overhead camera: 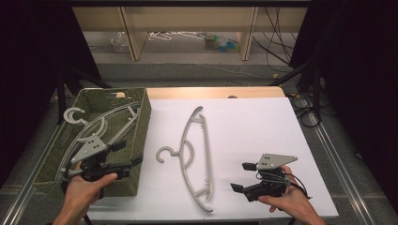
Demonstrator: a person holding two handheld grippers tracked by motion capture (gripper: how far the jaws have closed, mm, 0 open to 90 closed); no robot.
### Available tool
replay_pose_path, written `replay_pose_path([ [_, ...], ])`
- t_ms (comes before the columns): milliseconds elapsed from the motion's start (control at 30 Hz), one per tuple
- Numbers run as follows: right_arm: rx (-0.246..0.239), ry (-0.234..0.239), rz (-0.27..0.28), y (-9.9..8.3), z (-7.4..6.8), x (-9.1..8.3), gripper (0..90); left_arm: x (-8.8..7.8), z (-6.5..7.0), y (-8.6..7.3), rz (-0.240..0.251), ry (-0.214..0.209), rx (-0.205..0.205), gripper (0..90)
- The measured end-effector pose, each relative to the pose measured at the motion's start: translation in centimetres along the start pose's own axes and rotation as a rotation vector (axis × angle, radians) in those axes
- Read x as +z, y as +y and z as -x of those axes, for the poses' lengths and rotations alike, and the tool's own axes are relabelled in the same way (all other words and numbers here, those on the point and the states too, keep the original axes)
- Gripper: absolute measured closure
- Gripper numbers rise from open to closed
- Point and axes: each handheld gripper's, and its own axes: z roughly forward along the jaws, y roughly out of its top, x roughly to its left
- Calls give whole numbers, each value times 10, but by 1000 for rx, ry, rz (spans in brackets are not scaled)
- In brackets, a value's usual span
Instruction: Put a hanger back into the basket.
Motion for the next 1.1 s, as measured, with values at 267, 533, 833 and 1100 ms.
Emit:
replay_pose_path([
  [267, 16, -31, 23, 2, 1, 3, 175, 9, 32, -16, -7, -55, 15, 199],
  [533, 4, -50, 19, 10, -8, 18, 176, 13, 45, -38, -14, -90, 53, 194],
  [833, -72, -54, -65, 26, -26, 59, 188, 12, 45, -50, -5, -110, 37, 173],
  [1100, -105, -44, -128, 39, -36, 104, 225, 14, 49, -53, -7, -142, 52, 159],
])
